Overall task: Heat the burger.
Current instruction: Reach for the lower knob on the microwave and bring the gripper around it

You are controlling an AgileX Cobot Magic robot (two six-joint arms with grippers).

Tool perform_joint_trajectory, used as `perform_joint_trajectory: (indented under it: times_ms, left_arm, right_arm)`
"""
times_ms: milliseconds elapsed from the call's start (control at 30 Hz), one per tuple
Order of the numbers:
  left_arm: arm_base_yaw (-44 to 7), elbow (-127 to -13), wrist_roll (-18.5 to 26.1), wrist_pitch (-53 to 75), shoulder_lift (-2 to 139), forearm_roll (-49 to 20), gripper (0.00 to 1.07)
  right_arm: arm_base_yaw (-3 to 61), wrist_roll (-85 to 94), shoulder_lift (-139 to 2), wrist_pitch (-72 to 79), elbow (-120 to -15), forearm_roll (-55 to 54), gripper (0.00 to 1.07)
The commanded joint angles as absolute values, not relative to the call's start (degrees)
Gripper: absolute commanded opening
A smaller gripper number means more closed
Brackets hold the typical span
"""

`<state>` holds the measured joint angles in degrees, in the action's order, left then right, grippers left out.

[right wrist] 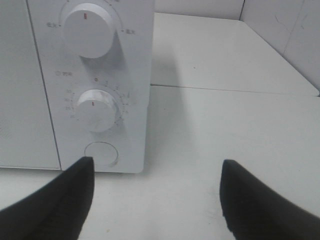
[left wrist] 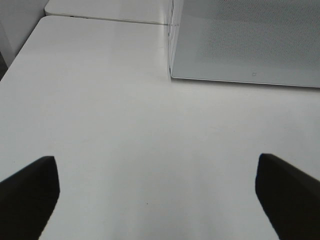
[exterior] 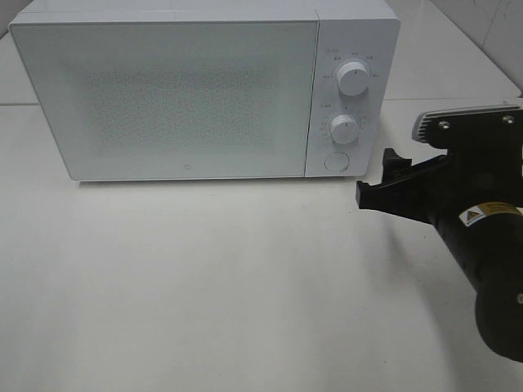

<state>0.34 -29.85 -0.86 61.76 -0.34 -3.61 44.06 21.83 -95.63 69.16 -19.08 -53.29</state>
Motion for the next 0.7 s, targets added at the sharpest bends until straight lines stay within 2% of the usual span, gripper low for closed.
perform_joint_trajectory:
  times_ms: [33,167,300,400,700]
  left_arm:
    - [0.57,-29.68,-1.03,61.25,-1.38,-4.13,1.0]
    - [0.57,-29.68,-1.03,61.25,-1.38,-4.13,1.0]
    - [0.57,-29.68,-1.03,61.25,-1.38,-4.13,1.0]
    - [0.57,-29.68,-1.03,61.25,-1.38,-4.13,1.0]
    - [0.57,-29.68,-1.03,61.25,-1.38,-4.13,1.0]
  right_arm:
    - [44.92,22.8,-97.92,70.7,-23.15,-53.51,0.69]
    - [44.92,22.8,-98.49,70.47,-25.1,-53.4,0.71]
    - [44.92,22.4,-98.49,69.9,-26.93,-53.29,0.8]
    - [44.86,22.06,-99.01,68.98,-28.02,-53.23,0.82]
    - [44.63,21.03,-103.93,69.5,-30.94,-52.77,0.8]
